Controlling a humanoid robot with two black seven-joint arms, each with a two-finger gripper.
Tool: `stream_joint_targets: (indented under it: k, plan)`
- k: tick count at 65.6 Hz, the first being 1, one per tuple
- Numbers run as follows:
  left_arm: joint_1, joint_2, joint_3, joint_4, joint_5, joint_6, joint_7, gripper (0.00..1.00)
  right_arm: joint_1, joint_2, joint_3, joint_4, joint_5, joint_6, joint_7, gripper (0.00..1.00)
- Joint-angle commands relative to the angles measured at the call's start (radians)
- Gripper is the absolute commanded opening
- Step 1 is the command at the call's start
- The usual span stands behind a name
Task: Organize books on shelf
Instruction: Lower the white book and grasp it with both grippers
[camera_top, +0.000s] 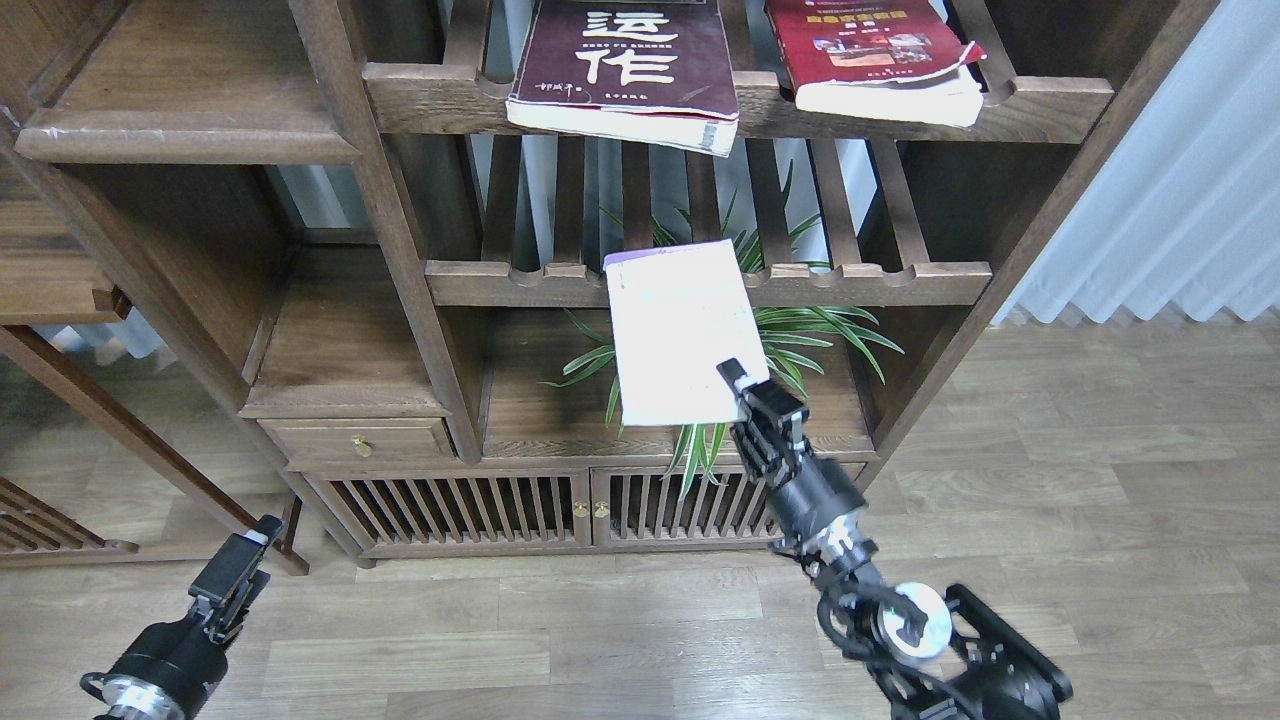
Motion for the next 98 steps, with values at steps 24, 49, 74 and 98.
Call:
stream_joint_targets:
  k: [24, 49, 74, 98]
  plan:
    - [-0.002, -0.099, 0.072, -0.060, -0.005, 0.000, -0.007, 1.00, -0.115, 0.000, -0.119, 0.026, 0.000, -0.001, -0.029, 0.04]
    - [0.003, -0.239, 0.085, -0.064, -0.009, 0.000, -0.020, 1.00, -0.166, 0.000, -0.214, 0.024, 0.019, -0.001, -0.089, 0.04]
    - [-0.017, -0.288, 0.213, -0.037, -0.011, 0.000, -0.023, 0.96, -0.172, 0.000, -0.254, 0.032, 0.019, -0.001, -0.087, 0.05]
    - [-0.057, -0.306, 0.231, -0.031, -0.016, 0.000, -0.096, 0.42, -0.173, 0.000, -0.254, 0.043, 0.017, -0.001, -0.084, 0.05]
